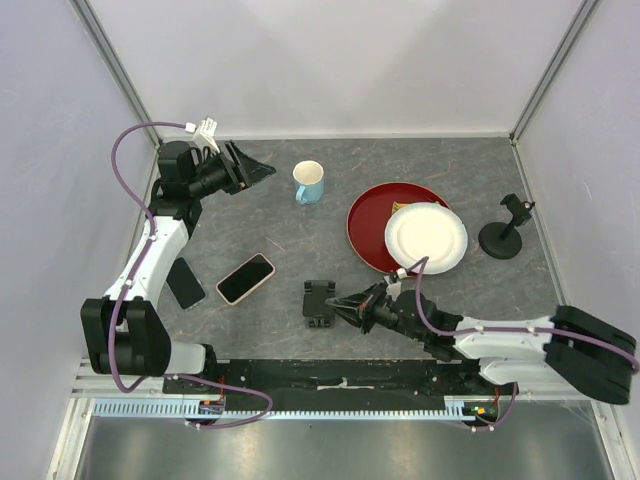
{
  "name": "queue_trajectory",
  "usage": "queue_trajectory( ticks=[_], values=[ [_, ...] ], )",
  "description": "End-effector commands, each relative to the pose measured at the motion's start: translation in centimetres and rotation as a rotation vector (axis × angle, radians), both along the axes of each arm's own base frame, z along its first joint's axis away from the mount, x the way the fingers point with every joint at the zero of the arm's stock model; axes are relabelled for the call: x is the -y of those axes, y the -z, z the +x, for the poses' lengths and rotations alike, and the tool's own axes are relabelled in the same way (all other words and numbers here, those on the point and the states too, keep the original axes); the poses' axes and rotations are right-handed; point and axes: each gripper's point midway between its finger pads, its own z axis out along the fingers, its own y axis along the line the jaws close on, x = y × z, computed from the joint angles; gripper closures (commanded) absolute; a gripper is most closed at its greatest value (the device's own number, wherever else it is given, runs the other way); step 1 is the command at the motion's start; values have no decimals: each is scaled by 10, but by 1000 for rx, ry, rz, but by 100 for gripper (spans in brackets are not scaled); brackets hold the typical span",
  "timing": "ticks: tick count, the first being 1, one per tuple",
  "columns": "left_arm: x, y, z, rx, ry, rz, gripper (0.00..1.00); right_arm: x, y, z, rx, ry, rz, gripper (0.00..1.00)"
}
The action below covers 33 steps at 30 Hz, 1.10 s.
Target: Place the phone on the phone stand
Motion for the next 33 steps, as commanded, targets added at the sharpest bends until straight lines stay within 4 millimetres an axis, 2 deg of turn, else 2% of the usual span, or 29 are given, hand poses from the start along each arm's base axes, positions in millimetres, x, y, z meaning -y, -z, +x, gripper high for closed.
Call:
queue_trajectory(
  ticks=[1,5,12,15,22,29,30,33],
  values=[
    [4,-3,-2,-2,32,-38,37,13,-18,-1,3,35,11,100],
    [5,-5,-3,3,32,-40,37,13,-10,-11,-36,9,7,100],
    [4,2,0,-9,27,-34,37,-12,-8,-33,-73,-66,69,100],
    [5,5,2,-21,31,-36,37,-15,-5,-38,-99,-67,90,100],
    [4,1,1,-5,26,-31,37,-11,2,-41,-144,-35,107,100],
    [5,4,1,-19,32,-37,37,6,17,-35,-182,46,30,100],
    [5,4,1,-19,34,-38,37,9,11,-33,-174,63,45,100],
    [5,3,1,-16,32,-37,37,14,9,-29,-173,93,34,97]
  ],
)
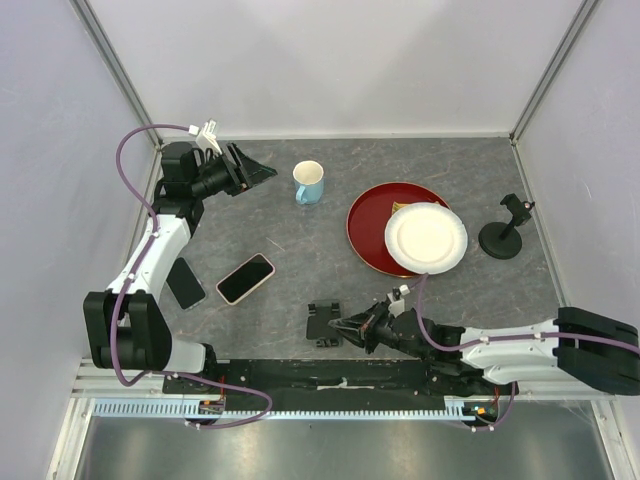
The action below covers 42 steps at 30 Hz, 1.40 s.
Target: Place the phone on the phone stand
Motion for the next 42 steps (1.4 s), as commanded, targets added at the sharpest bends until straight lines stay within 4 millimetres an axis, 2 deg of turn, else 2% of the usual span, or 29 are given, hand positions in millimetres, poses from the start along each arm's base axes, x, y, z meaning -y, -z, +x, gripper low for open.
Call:
queue_trajectory(
  ticks=[1,4,11,18,20,31,42],
  values=[
    [3,-9,-2,18,19,-28,37,10,-9,16,-187,146,90,95],
    [3,-6,-1,10,21,-28,37,10,-6,14,-200,138,94,95],
    [4,-6,-1,8,23,-30,37,-3,-11,9,-201,103,116,95],
    [5,-5,-1,4,29,-33,37,0,7,0,-245,131,81,92],
    [5,-6,-2,7,29,-33,37,4,13,0,-249,145,62,88],
    [5,-6,-2,7,30,-34,37,10,22,8,-222,195,38,67],
    [5,-6,-2,7,33,-35,37,15,29,13,-126,158,-43,62]
  ],
)
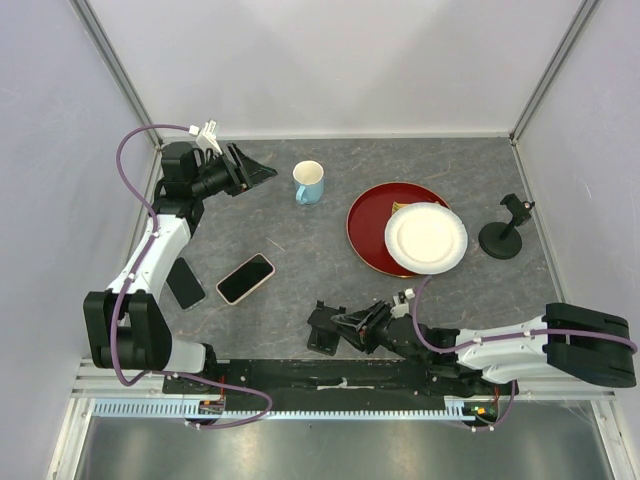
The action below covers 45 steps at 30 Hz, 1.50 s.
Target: Place the phone on the phone stand
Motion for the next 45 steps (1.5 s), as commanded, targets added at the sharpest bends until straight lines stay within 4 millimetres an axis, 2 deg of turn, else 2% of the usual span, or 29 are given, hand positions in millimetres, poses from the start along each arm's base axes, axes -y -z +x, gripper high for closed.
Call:
queue_trajectory(
  ticks=[1,5,9,16,24,25,26,27,28,32,35,40,45],
  values=[
    [6,-7,-2,10,31,-32,37,5,8,2,-131,28,37,63],
    [7,-7,-3,10,35,-33,37,2,11,11,-98,-23,-3,65],
    [8,-7,-3,10,38,-33,37,-6,13,10,-87,-82,-5,71],
    [8,-6,-3,9,40,-33,37,-31,14,5,-66,-202,-36,77],
    [9,-7,-3,10,43,-34,37,-20,23,4,-54,-208,-50,84],
    [9,-7,-3,10,43,-35,37,-16,27,12,-44,-192,-81,84],
    [9,-7,-3,10,43,-35,37,-19,25,9,-32,-241,-87,85],
    [9,-7,-3,10,44,-38,37,-27,15,6,-10,-306,-70,89],
    [9,-7,-3,11,44,-37,37,-27,21,7,2,-337,-103,91],
    [9,-6,-3,10,46,-36,37,-33,13,7,14,-373,-66,100],
    [10,-5,-3,8,44,-34,37,-36,9,7,12,-385,-51,100],
    [10,-5,-3,8,46,-34,37,-30,14,6,-32,-361,-32,99],
    [11,-5,-3,7,50,-35,37,-20,25,4,-93,-319,0,85]
  ],
)
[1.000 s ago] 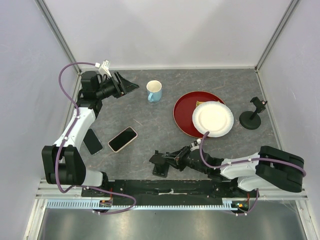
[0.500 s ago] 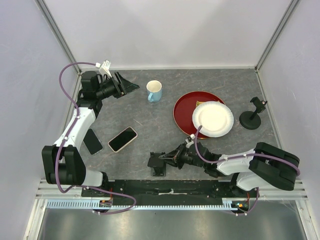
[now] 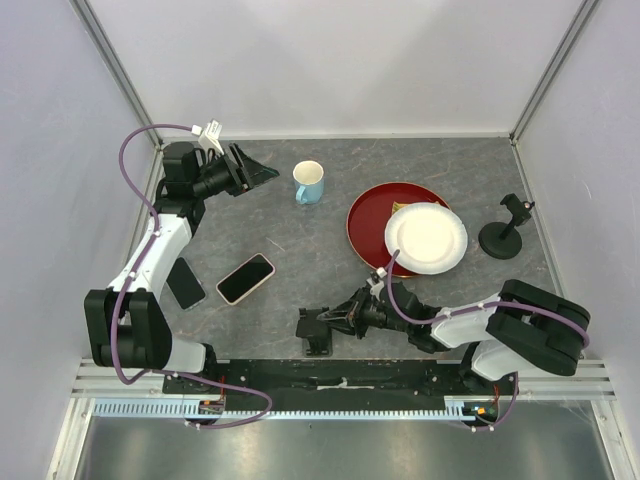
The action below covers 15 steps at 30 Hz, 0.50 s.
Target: Place the phone on the phone stand
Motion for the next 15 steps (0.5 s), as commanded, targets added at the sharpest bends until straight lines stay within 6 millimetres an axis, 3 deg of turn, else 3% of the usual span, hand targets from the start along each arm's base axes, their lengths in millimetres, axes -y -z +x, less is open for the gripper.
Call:
queue_trajectory(
  ticks=[1,10,15],
  values=[
    [5,-6,-2,8,25,-29,37,14,25,-9,-69,12,-30,85],
    [6,-5,-2,10,29,-27,37,14,20,-4,-25,26,-24,63],
    [7,-5,-2,9,33,-26,36,16,19,0,4,26,-30,40]
  ],
)
